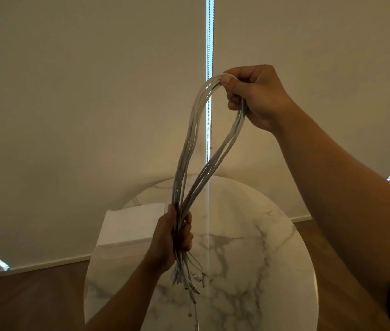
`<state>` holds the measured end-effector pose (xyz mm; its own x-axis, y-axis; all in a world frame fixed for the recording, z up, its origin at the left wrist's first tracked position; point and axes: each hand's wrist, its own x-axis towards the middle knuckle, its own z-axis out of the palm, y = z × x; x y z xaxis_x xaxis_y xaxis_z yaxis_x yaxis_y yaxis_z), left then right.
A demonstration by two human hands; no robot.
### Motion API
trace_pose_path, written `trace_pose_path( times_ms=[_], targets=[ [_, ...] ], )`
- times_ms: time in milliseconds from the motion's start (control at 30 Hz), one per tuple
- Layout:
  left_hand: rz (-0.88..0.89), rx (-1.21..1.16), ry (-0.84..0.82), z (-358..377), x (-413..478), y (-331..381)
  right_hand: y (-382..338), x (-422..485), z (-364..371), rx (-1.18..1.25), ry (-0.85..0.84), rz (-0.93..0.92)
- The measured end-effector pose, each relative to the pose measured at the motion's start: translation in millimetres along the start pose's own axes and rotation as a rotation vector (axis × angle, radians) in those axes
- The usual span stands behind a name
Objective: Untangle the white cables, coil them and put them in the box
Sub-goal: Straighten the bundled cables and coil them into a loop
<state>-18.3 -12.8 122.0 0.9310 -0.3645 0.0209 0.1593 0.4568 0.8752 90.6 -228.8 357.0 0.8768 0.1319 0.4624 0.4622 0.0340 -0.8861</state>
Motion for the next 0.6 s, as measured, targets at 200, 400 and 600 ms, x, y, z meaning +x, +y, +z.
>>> trace_pose_path(
  times_ms=[200,400,600],
  targets=[
    [-0.041,-0.024,-0.040,4,0,-6,-5,-1,3,-0.069,-0.087,-0.055],
    [-0.022,0.030,-0.071,6,-1,-7,-15,-3,7,-0.185,-0.155,-0.067],
    [-0.023,0.061,-0.063,8,-3,-11,-41,-10,17,-0.468,-0.365,-0.093]
  ],
)
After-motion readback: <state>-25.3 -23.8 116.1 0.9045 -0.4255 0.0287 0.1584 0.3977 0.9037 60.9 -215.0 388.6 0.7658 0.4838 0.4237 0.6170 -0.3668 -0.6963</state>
